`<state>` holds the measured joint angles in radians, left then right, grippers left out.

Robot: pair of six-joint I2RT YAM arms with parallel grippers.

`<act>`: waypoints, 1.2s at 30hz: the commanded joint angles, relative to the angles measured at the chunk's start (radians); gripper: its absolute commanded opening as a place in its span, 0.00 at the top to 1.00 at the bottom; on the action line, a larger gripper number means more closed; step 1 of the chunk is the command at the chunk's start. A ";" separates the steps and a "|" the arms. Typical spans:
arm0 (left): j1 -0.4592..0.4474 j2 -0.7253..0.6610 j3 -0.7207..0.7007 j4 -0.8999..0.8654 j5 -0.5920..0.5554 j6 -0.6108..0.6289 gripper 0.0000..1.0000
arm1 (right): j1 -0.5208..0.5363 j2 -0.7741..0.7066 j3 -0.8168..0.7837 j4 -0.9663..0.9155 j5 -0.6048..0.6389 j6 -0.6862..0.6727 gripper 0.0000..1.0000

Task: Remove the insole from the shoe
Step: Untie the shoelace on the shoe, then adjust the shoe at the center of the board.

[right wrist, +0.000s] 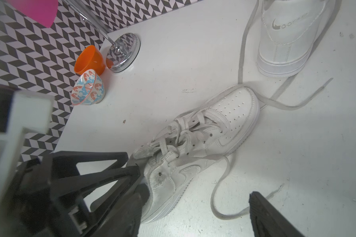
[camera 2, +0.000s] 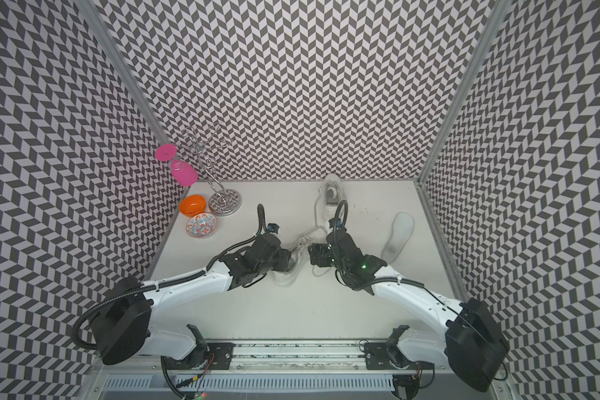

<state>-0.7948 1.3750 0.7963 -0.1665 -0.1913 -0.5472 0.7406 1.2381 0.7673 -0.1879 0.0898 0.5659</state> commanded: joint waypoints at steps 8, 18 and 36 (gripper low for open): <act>0.106 -0.090 -0.087 0.236 0.170 0.146 0.48 | 0.083 0.094 0.071 0.026 0.058 0.051 0.20; 0.093 -0.080 -0.170 0.283 0.186 0.177 0.49 | 0.120 0.194 0.126 0.028 0.060 0.074 0.27; 0.062 0.049 -0.095 0.255 0.115 0.179 0.84 | 0.137 0.311 0.191 -0.037 0.172 0.055 0.66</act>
<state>-0.7223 1.4109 0.6743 0.0952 -0.0418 -0.3595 0.8742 1.5509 0.9375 -0.2096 0.1947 0.6197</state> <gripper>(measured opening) 0.171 0.356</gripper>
